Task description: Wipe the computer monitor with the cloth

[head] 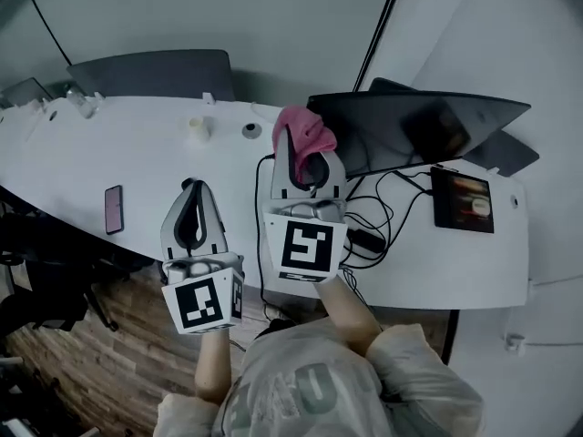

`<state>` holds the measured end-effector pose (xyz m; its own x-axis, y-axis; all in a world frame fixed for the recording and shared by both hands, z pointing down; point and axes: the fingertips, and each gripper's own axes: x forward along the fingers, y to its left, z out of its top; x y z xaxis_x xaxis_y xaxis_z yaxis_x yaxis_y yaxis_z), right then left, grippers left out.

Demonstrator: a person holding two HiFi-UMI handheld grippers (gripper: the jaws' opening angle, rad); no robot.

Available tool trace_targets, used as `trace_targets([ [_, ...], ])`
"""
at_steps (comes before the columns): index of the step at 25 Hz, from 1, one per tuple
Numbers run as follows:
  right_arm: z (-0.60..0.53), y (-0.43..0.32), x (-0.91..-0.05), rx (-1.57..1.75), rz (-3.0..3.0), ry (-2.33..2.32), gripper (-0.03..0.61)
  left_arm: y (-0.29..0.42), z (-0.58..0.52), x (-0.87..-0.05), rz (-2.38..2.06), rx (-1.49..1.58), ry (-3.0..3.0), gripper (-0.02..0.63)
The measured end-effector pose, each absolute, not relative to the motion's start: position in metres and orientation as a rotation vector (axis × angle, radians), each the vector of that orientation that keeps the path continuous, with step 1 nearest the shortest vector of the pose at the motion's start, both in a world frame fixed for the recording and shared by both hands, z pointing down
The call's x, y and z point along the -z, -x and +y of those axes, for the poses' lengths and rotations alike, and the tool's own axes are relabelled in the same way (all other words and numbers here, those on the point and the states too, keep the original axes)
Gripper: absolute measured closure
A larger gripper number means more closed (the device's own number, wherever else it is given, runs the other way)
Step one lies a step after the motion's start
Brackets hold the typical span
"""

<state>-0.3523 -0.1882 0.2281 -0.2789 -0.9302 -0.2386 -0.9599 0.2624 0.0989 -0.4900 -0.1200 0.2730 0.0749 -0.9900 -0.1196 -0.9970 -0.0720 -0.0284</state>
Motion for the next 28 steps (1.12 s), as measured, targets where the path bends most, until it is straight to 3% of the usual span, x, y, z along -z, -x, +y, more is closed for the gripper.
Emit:
trace_targets([
  [14, -0.162, 0.333, -0.137, -0.443, 2.462, 1.511, 0.525, 0.462, -0.122, -0.229, 1.966, -0.211, 2.205, 0.598],
  [16, -0.153, 0.329, -0.11, -0.698, 2.525, 1.483, 0.525, 0.459, -0.124, -0.224, 1.956, -0.212, 2.205, 0.598],
  [19, -0.149, 0.32, -0.079, -1.384, 2.512, 1.584, 0.525, 0.455, -0.126, -0.216, 1.931, -0.234, 2.209, 0.598],
  [23, -0.161, 0.326, -0.097, -2.203, 2.484, 1.533, 0.525, 0.449, -0.127, -0.219, 1.932, -0.247, 2.224, 0.598],
  [28, -0.174, 0.339, -0.16, -2.563, 2.721, 1.205, 0.525, 0.442, -0.124, -0.228, 1.936, -0.24, 2.246, 0.598],
])
